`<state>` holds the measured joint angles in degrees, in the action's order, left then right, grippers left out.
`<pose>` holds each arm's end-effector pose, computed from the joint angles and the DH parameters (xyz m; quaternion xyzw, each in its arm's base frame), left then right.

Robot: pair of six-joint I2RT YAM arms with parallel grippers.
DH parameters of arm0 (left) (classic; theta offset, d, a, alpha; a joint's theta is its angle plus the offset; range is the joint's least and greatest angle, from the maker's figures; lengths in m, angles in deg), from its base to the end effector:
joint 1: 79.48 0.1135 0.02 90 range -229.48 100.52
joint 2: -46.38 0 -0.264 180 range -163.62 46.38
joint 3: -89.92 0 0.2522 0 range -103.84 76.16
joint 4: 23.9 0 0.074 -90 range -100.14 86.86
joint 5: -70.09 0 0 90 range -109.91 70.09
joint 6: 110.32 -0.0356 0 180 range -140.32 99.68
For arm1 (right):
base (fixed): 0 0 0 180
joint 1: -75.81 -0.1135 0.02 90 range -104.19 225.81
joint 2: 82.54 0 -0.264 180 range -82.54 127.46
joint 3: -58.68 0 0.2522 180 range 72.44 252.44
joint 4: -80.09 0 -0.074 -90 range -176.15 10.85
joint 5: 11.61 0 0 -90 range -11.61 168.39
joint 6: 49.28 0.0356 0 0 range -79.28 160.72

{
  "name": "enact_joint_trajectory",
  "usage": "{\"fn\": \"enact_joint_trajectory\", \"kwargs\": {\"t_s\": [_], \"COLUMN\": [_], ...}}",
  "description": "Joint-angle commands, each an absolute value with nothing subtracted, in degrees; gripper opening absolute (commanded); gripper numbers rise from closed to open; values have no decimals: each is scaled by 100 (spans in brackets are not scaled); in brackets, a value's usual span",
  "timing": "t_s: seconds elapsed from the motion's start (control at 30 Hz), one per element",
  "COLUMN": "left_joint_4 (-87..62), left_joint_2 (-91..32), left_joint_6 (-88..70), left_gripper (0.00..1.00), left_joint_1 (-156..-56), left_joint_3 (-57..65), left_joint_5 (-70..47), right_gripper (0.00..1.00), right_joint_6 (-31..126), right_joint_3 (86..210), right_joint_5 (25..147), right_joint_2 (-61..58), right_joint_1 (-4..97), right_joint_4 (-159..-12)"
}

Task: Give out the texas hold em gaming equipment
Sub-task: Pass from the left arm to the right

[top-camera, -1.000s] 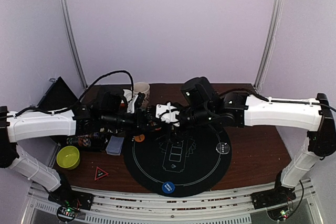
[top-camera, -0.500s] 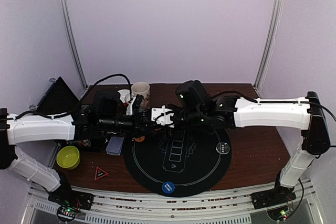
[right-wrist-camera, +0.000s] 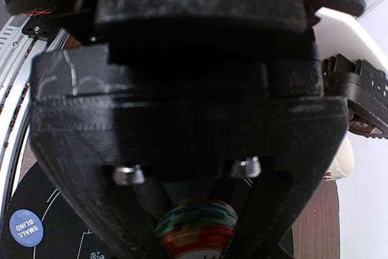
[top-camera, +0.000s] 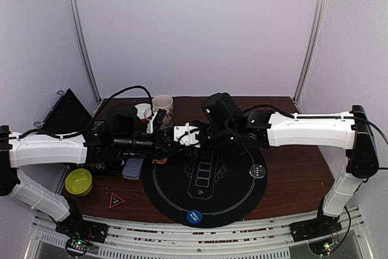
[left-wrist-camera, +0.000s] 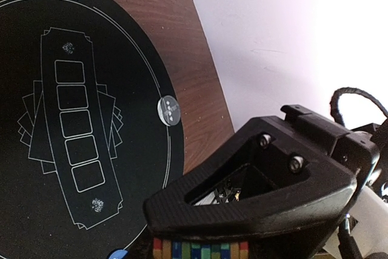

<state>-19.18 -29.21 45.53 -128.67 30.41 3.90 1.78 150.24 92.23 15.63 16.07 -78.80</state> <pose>0.1827 -0.2336 0.2615 -0.0008 0.8139 -0.5599 0.1551 0.1963 0.3534 0.2953 -0.6851 0.5064 0.1941 0.4863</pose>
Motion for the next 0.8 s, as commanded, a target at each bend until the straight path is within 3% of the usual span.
{"fn": "enact_joint_trajectory", "kwargs": {"t_s": [0.0, 0.17, 0.4, 0.77], "left_joint_4": [-2639, -2844, -3519, -3930], "left_joint_2": [-2773, -2825, -3072, -3284], "left_joint_6": [4701, 4777, 4799, 4898], "left_gripper": [0, 0, 16, 31], "left_joint_1": [-12870, -12873, -12870, -12870], "left_joint_3": [3104, 3304, 3658, 3835], "left_joint_5": [557, 606, 809, 887], "right_gripper": [25, 1, 0, 0], "right_joint_6": [152, 306, 621, 770], "right_joint_3": [15222, 15278, 15159, 15450], "right_joint_5": [9135, 9095, 9049, 8959], "right_joint_2": [1594, 1494, 1477, 1693], "right_joint_1": [1637, 1631, 1623, 1614], "right_joint_4": [-7889, -7702, -7267, -6552]}}
